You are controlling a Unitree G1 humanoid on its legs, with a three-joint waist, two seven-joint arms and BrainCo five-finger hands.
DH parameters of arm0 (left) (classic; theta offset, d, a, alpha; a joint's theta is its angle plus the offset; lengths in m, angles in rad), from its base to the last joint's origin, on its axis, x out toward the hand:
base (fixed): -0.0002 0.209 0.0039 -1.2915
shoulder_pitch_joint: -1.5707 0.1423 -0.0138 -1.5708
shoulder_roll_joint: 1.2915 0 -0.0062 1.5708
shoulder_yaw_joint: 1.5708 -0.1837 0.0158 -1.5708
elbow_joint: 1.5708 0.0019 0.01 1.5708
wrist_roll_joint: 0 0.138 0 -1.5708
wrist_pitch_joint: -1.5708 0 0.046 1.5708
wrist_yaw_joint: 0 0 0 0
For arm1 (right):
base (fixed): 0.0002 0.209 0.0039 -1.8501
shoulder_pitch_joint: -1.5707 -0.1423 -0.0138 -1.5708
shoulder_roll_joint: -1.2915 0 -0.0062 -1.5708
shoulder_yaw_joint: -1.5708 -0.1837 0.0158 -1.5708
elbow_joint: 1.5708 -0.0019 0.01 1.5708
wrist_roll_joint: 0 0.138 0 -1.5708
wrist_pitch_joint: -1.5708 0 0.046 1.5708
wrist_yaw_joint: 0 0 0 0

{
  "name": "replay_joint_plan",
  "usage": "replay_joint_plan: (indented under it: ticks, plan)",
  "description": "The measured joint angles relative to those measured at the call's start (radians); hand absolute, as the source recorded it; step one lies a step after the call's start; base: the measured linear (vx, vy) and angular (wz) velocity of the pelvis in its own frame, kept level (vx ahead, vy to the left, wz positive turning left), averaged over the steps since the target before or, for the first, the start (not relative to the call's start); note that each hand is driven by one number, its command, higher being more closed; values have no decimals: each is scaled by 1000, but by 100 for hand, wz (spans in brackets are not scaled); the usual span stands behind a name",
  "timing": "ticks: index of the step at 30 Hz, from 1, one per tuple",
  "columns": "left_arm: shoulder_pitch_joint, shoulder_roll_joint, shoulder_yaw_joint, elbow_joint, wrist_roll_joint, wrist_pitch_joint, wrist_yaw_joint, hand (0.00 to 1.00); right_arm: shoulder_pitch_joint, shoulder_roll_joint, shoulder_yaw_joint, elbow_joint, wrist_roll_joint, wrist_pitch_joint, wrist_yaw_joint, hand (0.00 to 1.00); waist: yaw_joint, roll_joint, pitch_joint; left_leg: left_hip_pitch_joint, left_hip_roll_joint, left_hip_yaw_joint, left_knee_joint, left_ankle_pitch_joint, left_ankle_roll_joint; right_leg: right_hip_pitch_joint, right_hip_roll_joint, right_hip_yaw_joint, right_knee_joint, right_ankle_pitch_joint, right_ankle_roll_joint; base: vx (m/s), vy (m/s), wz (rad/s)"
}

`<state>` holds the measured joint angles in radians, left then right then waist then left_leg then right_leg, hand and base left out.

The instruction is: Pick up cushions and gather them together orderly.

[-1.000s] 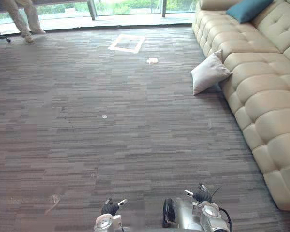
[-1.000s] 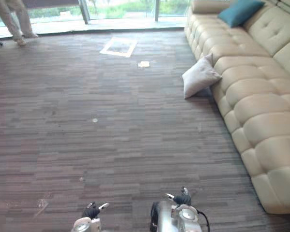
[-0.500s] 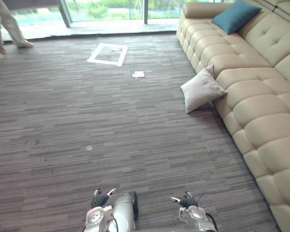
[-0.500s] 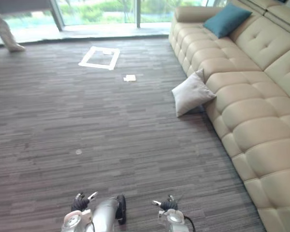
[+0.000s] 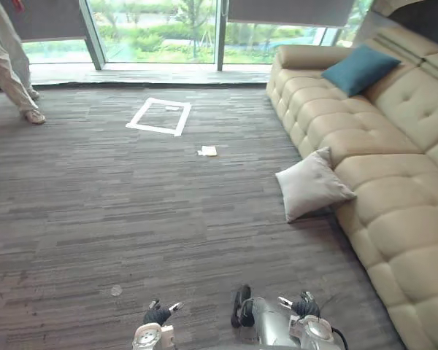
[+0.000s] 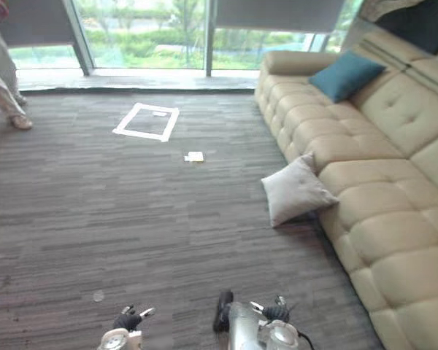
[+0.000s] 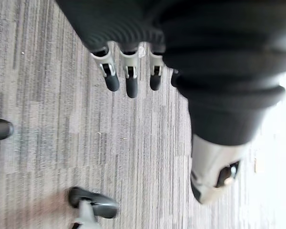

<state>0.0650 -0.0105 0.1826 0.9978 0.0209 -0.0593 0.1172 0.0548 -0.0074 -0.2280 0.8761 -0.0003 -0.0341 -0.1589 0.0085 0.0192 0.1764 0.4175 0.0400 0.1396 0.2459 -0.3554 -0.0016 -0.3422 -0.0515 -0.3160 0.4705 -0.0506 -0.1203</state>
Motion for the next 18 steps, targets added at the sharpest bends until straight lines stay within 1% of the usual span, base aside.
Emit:
replay_joint_plan:
  ticks: [1, 2, 3, 4, 5, 6, 7, 8, 9, 10, 11, 12, 13, 14, 15, 16, 18]
  plan:
    - [-7, -12, 16, -3, 7, -1, -7, 0, -2, -7, -1, -10, 1, 0, 2, 0, -3, 22, 10, -77, 31, -19, 196, 30, -45, 27, 25, -1, 3, -39, -1, 699, -195, -24]
    - [-13, -23, 47, -5, 8, 0, -10, 0, -7, -14, 3, -17, 1, 1, 2, 0, -3, 37, 18, -159, 54, -32, 395, 122, -79, 61, 53, 12, -7, -69, -5, 835, -194, -46]
    - [-10, -26, 78, -5, 7, 0, -10, 0, -17, -18, 6, -15, 3, 7, 0, 0, 1, 53, 31, -254, 87, -49, 625, 215, -129, 119, 90, 38, -37, -93, -16, 700, -134, -66]
    - [-13, -27, 91, -9, 8, 0, -10, 0, -24, -16, 8, -11, 3, 8, 0, 0, 3, 58, 44, -311, 117, -33, 761, 209, -127, 172, 119, 58, -62, -108, -22, 679, -81, -81]
    - [-13, -26, 111, -24, 5, -2, -11, 0, -36, -3, 14, 6, 5, 9, -1, 0, 8, 47, 57, -376, 147, -11, 889, 185, -109, 251, 144, 94, -99, -129, -30, 675, -69, -80]
    - [-12, -11, 112, -45, 4, -3, -10, 0, -37, 11, 39, 12, 22, 13, -5, 0, 22, 24, 65, -438, 157, 5, 940, 162, -84, 333, 149, 129, -138, -145, -27, 650, -67, -92]
    - [-12, -1, 111, -60, -1, -3, -10, 0, -34, 30, 58, 15, 25, 15, -4, 0, 38, -2, 63, -506, 159, 32, 922, 132, -64, 397, 143, 170, -183, -151, -26, 588, -42, -111]
    - [-8, -2, 113, -85, -4, -13, -7, 0, -29, 47, 74, 25, 41, 16, -5, 0, 54, -23, 49, -598, 161, 65, 830, 101, -52, 456, 134, 220, -238, -156, -19, 533, 17, -99]
    - [-7, -3, 113, -91, -5, -17, -7, 0, -30, 47, 76, 28, 42, 17, -5, 0, 56, -27, 47, -626, 159, 69, 791, 91, -46, 476, 131, 234, -255, -157, -16, 531, 56, -95]
    - [-5, -11, 117, -106, -7, -23, -6, 0, -37, 63, 77, 36, 42, 18, -5, 0, 60, -17, 52, -685, 151, 70, 658, 79, -31, 531, 121, 271, -289, -165, 2, 576, 149, -66]
    - [-5, -17, 118, -111, -9, -24, -5, 0, -39, 66, 75, 37, 42, 19, -6, 0, 61, -12, 54, -703, 139, 63, 562, 79, -31, 554, 112, 290, -302, -173, 15, 586, 222, -100]
    - [-5, -25, 117, -119, -10, -24, -4, 0, -39, 71, 75, 42, 42, 19, -9, 0, 71, -11, 53, -720, 103, 31, 354, 100, -44, 583, 82, 334, -305, -204, 40, 589, 260, -89]
    - [-5, -26, 117, -121, -13, -24, -3, 0, -37, 74, 75, 42, 42, 19, -10, 0, 75, -11, 52, -725, 86, 6, 273, 122, -53, 594, 69, 352, -305, -225, 53, 568, 307, -102]
    - [-3, -33, 116, -120, -19, -25, -1, 0, -32, 77, 80, 44, 42, 19, -13, 0, 79, -3, 47, -731, 72, -42, 160, 163, -67, 614, 62, 388, -300, -257, 76, 719, 461, -112]
    - [-2, -28, 115, -117, -25, -24, 4, 0, -22, 75, 106, 50, 41, 24, -14, 0, 90, -11, 23, -722, 65, -36, 179, 296, -50, 622, 37, 447, -276, -289, 96, 723, 480, -106]
    - [-2, -25, 116, -117, -25, -23, 5, 0, -15, 75, 113, 50, 42, 25, -14, 0, 93, -18, 19, -720, 61, -26, 189, 287, -39, 615, 32, 457, -260, -288, 96, 610, 420, -94]
    - [-4, -3, 116, -104, -23, -23, 7, 0, -13, 78, 124, 39, 41, 24, -15, 0, 102, -55, 0, -695, 47, 38, 196, 236, -11, 559, -3, 497, -139, -273, 96, 521, 330, -65]
